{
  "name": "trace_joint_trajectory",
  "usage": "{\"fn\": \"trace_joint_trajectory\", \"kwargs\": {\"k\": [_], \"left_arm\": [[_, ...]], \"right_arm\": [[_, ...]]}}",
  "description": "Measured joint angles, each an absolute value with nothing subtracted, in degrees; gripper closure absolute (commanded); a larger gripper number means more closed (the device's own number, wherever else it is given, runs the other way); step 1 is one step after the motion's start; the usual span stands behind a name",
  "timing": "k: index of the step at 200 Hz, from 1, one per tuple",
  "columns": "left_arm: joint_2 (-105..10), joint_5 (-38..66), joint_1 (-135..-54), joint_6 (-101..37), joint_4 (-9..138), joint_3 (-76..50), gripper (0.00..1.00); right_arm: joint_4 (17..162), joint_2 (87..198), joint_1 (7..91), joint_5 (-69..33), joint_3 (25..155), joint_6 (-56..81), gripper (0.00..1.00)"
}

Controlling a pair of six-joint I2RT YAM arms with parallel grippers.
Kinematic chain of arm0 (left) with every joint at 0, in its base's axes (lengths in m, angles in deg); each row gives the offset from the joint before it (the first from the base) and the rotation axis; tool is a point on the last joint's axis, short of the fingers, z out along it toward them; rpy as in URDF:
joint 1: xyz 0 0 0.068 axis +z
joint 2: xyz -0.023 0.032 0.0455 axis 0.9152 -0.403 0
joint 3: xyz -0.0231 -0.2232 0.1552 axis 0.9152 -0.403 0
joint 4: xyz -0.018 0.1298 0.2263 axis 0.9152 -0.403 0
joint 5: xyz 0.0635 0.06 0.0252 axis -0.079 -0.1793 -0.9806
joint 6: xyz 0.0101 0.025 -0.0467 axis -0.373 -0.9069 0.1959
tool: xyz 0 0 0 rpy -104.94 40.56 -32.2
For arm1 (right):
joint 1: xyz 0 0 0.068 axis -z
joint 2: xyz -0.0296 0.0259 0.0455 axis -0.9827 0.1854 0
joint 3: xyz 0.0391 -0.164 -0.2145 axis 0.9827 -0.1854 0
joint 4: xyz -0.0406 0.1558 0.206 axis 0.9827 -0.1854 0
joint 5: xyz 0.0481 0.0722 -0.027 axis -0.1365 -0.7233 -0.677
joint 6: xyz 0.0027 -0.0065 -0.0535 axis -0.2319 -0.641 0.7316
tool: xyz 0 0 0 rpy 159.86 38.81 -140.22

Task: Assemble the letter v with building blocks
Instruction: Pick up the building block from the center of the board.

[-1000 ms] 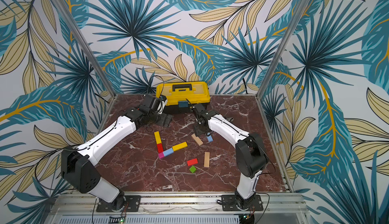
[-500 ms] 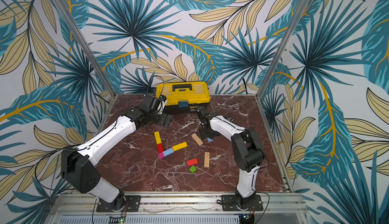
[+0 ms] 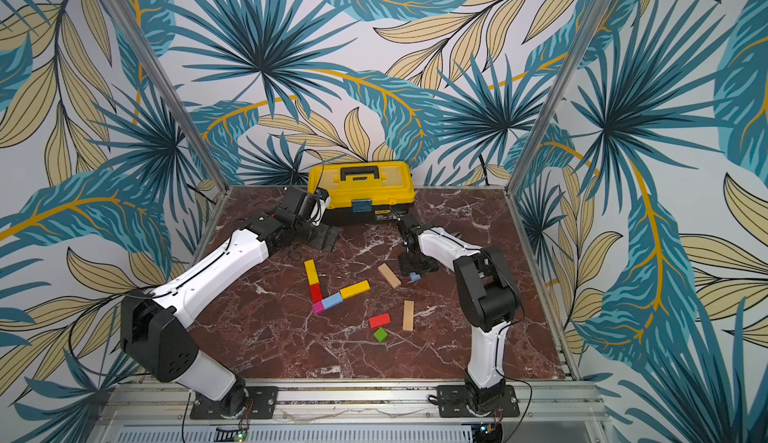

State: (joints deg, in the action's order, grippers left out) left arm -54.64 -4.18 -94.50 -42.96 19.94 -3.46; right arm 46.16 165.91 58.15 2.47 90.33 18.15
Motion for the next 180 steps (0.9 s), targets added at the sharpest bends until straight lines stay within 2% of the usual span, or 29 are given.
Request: {"fn": "trace_joint_trajectory", "kwargs": {"k": [17, 41, 83, 103, 180], "left_arm": [[-54.64, -4.18, -94.5, -42.98, 19.94, -3.46, 0.01], [-54.64, -4.18, -94.5, -43.0, 19.94, -3.46, 0.01], [-54.64, -4.18, -94.5, -43.18, 19.94, -3.46, 0.0], [-54.64, -4.18, -94.5, -43.18, 19.94, -3.46, 0.01], [-54.64, -4.16, -94.5, -43.18, 19.94, -3.46, 0.01]], "right_arm": [[46.29, 166.54, 58.23, 1.92, 90.31, 17.78, 0.4], [46.57, 166.57, 58.3, 1.44, 90.11, 17.34, 0.57], [46.81, 166.5, 58.32, 1.12, 89.65, 16.62, 0.71], [47.86, 165.56, 58.32, 1.03, 88.28, 16.2, 0.74], [46.03, 155.51, 55.44, 2.3, 75.53, 12.14, 0.75]]}}
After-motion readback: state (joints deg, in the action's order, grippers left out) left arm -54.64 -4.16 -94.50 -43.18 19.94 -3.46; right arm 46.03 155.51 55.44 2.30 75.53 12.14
